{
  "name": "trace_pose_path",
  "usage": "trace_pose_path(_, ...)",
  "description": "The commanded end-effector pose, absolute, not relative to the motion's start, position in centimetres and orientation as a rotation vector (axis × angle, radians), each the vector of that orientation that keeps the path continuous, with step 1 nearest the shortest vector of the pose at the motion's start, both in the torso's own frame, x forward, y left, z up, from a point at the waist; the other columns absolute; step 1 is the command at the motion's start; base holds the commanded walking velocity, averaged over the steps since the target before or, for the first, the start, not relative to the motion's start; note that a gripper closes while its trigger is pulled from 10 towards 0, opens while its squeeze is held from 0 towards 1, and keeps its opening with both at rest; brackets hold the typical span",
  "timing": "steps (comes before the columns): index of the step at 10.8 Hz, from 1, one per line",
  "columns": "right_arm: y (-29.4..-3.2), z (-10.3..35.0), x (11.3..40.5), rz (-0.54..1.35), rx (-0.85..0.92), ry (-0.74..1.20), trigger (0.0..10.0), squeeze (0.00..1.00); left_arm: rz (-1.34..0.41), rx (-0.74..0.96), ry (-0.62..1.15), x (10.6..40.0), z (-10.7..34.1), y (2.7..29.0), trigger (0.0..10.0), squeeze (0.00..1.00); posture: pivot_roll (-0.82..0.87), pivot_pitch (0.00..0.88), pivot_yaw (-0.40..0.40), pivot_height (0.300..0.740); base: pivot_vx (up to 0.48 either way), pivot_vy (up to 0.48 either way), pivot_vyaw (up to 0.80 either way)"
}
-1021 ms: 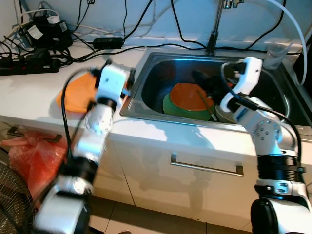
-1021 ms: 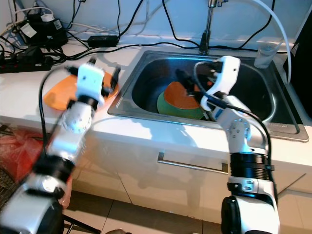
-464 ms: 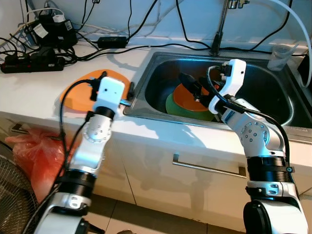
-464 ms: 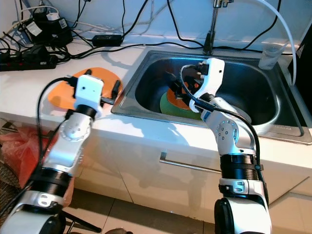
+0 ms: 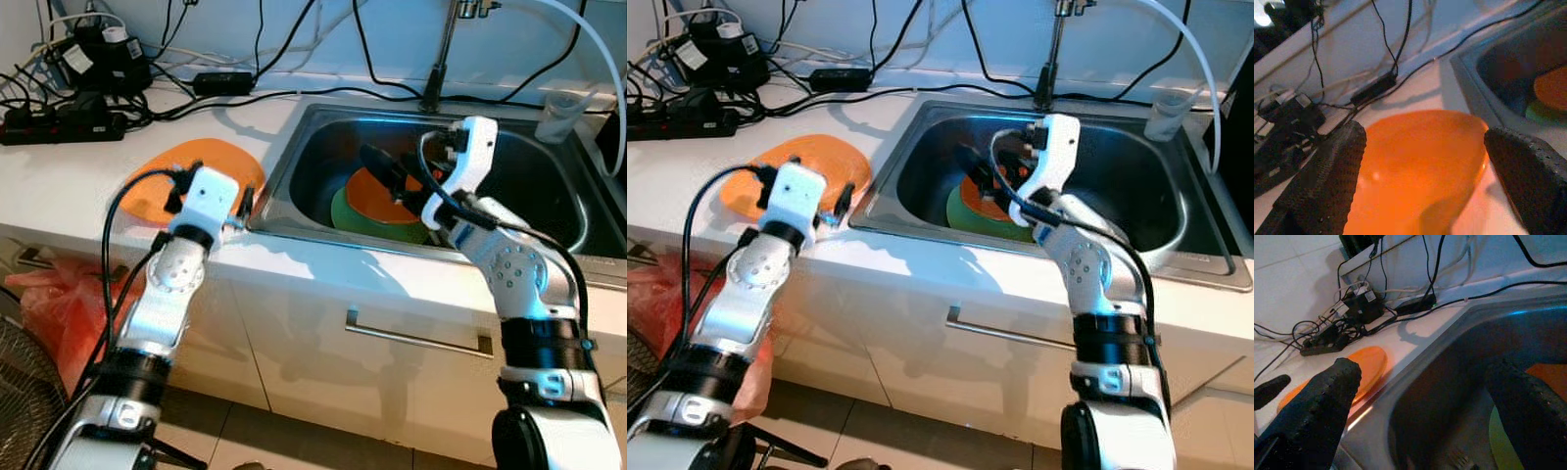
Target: Kitchen organization
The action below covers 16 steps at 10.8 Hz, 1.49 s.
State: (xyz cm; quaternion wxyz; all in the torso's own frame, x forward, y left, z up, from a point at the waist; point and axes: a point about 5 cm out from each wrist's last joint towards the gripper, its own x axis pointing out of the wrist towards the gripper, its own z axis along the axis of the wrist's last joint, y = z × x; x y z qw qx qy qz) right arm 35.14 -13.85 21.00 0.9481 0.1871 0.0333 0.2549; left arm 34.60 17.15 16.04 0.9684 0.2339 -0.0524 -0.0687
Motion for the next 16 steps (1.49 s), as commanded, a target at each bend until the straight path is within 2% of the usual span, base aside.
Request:
trace_pose_path(1, -13.7, 21.4, 35.0, 0.541, 0.379, 0.062, 10.0, 1.00, -0.150, 0.491, -0.113, 34.6, 16.4, 17.1, 10.0, 1.00, 0.09, 0.000, 0.038, 0.740, 0.000, 0.000, 0.00)
trace_pose_path(10, -13.7, 21.4, 35.0, 0.541, 0.379, 0.062, 10.0, 1.00, -0.150, 0.491, -0.113, 34.6, 16.4, 17.1, 10.0, 1.00, 0.09, 0.000, 0.038, 0.740, 0.000, 0.000, 0.00)
trace_pose_path(11, -13.9, 21.0, 34.8, 0.524, 0.391, 0.066, 10.0, 1.00, -0.203, 0.591, -0.045, 34.4, 16.0, 18.2, 10.0, 0.00, 0.12, 0.000, 0.078, 0.740, 0.000, 0.000, 0.00)
trace_pose_path(12, -14.0, 20.6, 34.8, 0.502, 0.406, 0.065, 10.0, 1.00, -0.248, 0.698, 0.024, 34.3, 15.9, 19.5, 10.0, 0.00, 0.11, 0.000, 0.080, 0.740, 0.000, 0.000, 0.00)
trace_pose_path(13, -14.0, 20.5, 34.7, 0.495, 0.411, 0.066, 10.0, 0.85, -0.256, 0.715, 0.030, 34.3, 16.0, 19.7, 10.0, 0.00, 0.11, 0.000, 0.082, 0.740, 0.000, 0.000, 0.00)
trace_pose_path(14, -14.1, 20.5, 34.7, 0.492, 0.411, 0.066, 10.0, 0.49, -0.255, 0.714, 0.031, 34.5, 16.0, 19.8, 10.0, 0.00, 0.11, 0.000, 0.083, 0.740, 0.000, 0.000, 0.00)
trace_pose_path(16, -14.2, 20.5, 34.7, 0.486, 0.411, 0.063, 10.0, 0.00, -0.267, 0.722, 0.042, 34.6, 16.1, 19.9, 10.0, 0.00, 0.11, 0.000, 0.083, 0.740, 0.000, 0.000, 0.00)
